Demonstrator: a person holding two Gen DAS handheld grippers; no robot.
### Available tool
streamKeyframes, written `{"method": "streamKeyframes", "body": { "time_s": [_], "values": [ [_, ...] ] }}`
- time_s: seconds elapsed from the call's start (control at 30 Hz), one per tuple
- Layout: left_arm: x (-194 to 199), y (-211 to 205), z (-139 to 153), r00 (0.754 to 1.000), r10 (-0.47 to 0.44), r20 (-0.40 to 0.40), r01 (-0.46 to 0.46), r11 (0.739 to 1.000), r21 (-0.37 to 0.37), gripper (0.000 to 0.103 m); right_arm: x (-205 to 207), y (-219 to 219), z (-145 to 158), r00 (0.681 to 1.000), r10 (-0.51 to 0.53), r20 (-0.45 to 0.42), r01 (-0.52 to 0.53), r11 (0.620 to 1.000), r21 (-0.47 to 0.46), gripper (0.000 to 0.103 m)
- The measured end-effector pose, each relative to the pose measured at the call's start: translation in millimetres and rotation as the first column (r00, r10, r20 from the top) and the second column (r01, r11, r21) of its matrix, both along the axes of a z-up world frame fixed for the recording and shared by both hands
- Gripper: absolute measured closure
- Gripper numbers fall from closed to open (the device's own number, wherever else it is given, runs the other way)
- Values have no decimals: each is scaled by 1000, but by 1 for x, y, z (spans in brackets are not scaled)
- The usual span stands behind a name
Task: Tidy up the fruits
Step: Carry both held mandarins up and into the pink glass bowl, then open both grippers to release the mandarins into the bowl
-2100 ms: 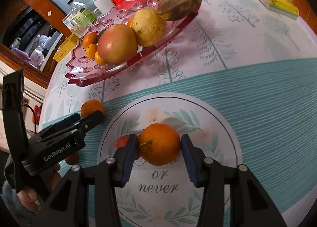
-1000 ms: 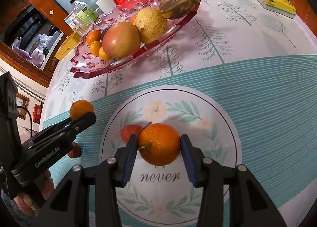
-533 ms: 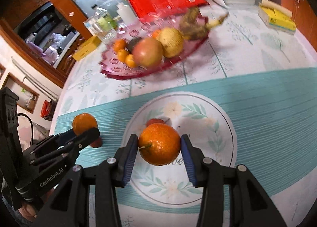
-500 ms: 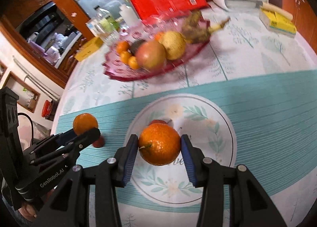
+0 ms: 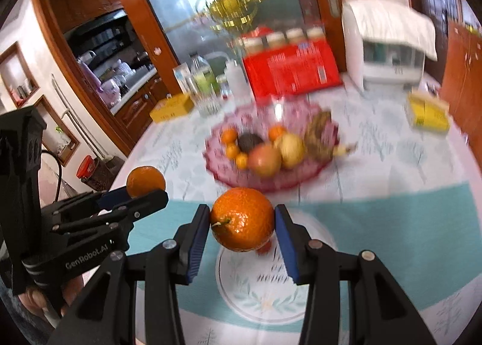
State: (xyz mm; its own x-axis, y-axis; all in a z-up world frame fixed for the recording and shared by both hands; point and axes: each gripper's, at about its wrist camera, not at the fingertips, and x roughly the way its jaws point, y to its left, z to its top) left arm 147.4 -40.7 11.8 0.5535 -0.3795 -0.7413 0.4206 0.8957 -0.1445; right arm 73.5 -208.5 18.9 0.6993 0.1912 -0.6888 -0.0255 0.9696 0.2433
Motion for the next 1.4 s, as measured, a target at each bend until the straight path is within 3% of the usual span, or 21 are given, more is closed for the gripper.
{"method": "streamKeyframes", "body": {
  "time_s": [0.23, 0.47, 0.63, 0.97, 1.17, 1.4],
  "values": [
    [36, -17, 74, 992, -30, 124, 25, 999, 41, 66, 40, -16, 69, 996, -2, 94, 6, 999, -38, 59],
    [91, -37, 95, 986, -33, 162, 18, 995, 96, 66, 96, -27, 97, 991, -31, 131, 39, 997, -62, 59],
    [136, -48, 58, 995, -24, 101, 12, 993, 118, 66, 136, -30, 73, 995, -53, 81, 57, 997, -58, 59],
    [189, -68, -42, 998, -48, -39, 54, 984, 171, 66, 201, -32, -28, 989, -86, -117, 80, 995, -53, 59],
    [208, -75, -93, 991, -56, -125, 77, 982, 170, 65, 226, -28, -72, 975, -99, -201, 84, 993, -83, 59],
    [221, -79, -124, 983, -53, -176, 82, 983, 162, 65, 243, -27, -100, 961, -117, -251, 85, 987, -134, 58]
  ]
}}
